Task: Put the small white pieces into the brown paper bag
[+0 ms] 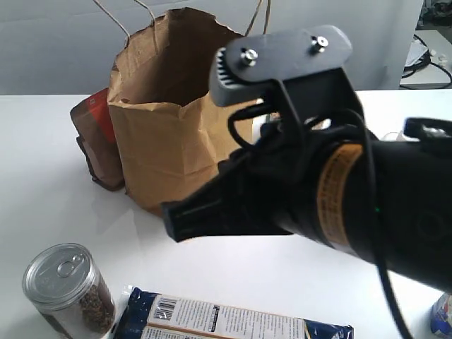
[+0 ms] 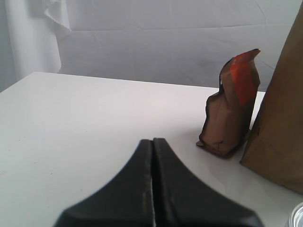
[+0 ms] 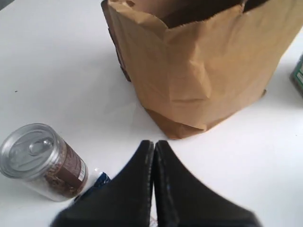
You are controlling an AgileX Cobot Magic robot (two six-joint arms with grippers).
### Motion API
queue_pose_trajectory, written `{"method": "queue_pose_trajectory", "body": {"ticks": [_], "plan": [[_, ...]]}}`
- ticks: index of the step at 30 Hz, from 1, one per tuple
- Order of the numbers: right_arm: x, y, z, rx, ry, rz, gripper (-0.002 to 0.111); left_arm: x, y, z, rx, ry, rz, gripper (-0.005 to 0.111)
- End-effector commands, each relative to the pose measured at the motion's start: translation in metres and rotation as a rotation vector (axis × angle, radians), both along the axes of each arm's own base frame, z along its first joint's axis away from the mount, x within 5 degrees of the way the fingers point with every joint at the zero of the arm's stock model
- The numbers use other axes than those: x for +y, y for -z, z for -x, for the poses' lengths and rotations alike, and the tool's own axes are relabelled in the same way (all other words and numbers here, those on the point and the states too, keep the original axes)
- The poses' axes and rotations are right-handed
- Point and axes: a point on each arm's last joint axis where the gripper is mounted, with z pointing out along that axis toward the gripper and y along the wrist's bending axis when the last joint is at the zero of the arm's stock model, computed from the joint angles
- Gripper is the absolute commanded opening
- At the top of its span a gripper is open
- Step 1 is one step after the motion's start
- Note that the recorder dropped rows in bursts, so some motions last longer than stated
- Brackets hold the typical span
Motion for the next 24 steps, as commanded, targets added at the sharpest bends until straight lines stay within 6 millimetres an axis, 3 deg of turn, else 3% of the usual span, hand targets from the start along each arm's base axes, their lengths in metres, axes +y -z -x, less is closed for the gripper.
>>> {"method": "queue_pose_trajectory", "body": {"ticks": [1,7,13,18,24], "plan": [[-0.024,0.006,-0.001,-0.015,0.024,-0.002,0.000,-0.001,0.001,0.000,-0.005,0.007,0.013,0.000],[-0.077,0.023,-0.021,0.070,0.177,-0.058,0.000,-0.001,0.001,0.000,-0.005,0.007,0.013,0.000],[-0.130,0.042,-0.036,0.050,0.219,-0.099,0.000,-0.001,0.001,0.000,-0.005,0.007,0.013,0.000],[-0.160,0.067,-0.039,0.032,0.271,-0.178,0.000,-0.001,0.001,0.000,-0.005,0.007,0.013,0.000],[-0.187,0.100,-0.037,-0.144,0.331,-0.284,0.000,-0.001,0.001,0.000,-0.005,0.007,0.013,0.000]]}}
